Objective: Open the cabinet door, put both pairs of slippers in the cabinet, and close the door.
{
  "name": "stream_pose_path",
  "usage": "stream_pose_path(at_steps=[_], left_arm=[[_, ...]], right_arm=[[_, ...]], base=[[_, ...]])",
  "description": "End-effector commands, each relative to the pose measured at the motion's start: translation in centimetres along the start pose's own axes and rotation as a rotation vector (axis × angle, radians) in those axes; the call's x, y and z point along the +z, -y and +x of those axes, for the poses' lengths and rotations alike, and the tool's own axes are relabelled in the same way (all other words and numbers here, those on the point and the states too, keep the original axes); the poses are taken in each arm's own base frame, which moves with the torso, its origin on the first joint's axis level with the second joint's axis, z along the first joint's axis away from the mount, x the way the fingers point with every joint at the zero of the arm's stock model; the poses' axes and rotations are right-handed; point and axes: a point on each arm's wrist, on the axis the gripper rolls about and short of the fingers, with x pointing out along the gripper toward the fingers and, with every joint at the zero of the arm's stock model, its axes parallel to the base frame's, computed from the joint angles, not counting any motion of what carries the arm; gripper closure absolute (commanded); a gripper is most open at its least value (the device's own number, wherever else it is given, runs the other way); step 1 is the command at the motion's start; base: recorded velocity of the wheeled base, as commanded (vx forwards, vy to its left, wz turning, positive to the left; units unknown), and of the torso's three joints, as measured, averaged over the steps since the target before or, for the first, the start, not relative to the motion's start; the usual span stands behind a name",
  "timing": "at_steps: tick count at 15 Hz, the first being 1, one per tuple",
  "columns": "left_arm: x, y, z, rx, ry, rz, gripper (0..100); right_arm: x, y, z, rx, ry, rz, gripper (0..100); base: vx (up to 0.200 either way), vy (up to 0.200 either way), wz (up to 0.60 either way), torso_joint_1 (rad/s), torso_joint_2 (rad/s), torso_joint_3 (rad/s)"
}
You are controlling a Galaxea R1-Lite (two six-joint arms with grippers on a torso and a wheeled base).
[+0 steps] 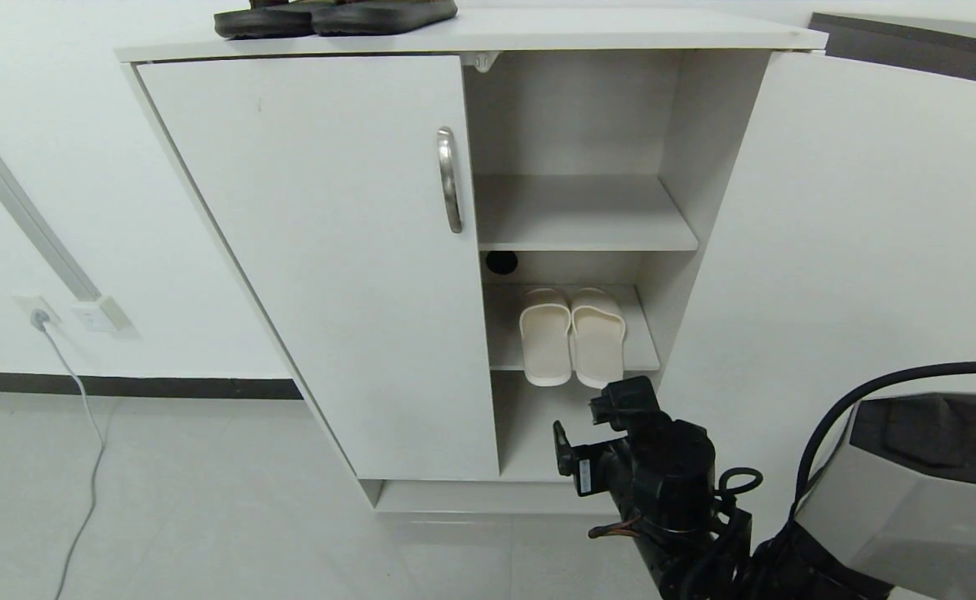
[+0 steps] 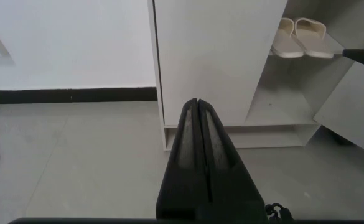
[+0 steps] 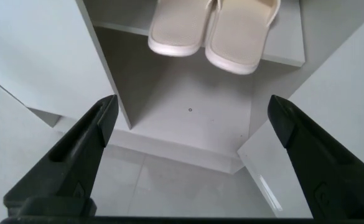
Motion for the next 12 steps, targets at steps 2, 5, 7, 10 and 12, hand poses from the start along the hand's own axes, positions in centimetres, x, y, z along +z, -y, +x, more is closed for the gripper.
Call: stream_pose_path(at_steps=[2,5,7,10,12], left_arm=[[0.0,0.0,0.01,0.001,-0.001,0.0,100],[0.0,0.0,0.01,-0.001,-0.001,0.0,100],[0.0,0.0,0.01,-0.001,-0.001,0.0,100],[0.0,0.0,0.01,-0.001,-0.001,-0.002,100],[0.0,0.0,0.01,-0.001,-0.001,-0.002,100]], right_arm=[[-0.07,0.01,0.01,0.001,-0.002,-0.001,0],[-0.1,0.03,-0.01,0.0,-0.003,-0.002,0],[0.01,0.09,-0.01,-0.002,0.0,0.0,0],[0.04,0.28,0.12,-0.009,0.001,0.002,0],[0.09,0.41,0.21,-0.012,0.004,0.005,0]], base=[[0.0,0.0,0.0,0.006,0.0,0.05],[0.0,0.0,0.0,0.002,0.0,0.178],[0.0,0.0,0.0,0.002,0.0,0.205],[0.0,0.0,0.0,0.001,0.0,0.185],[0.0,0.0,0.0,0.005,0.0,0.075]])
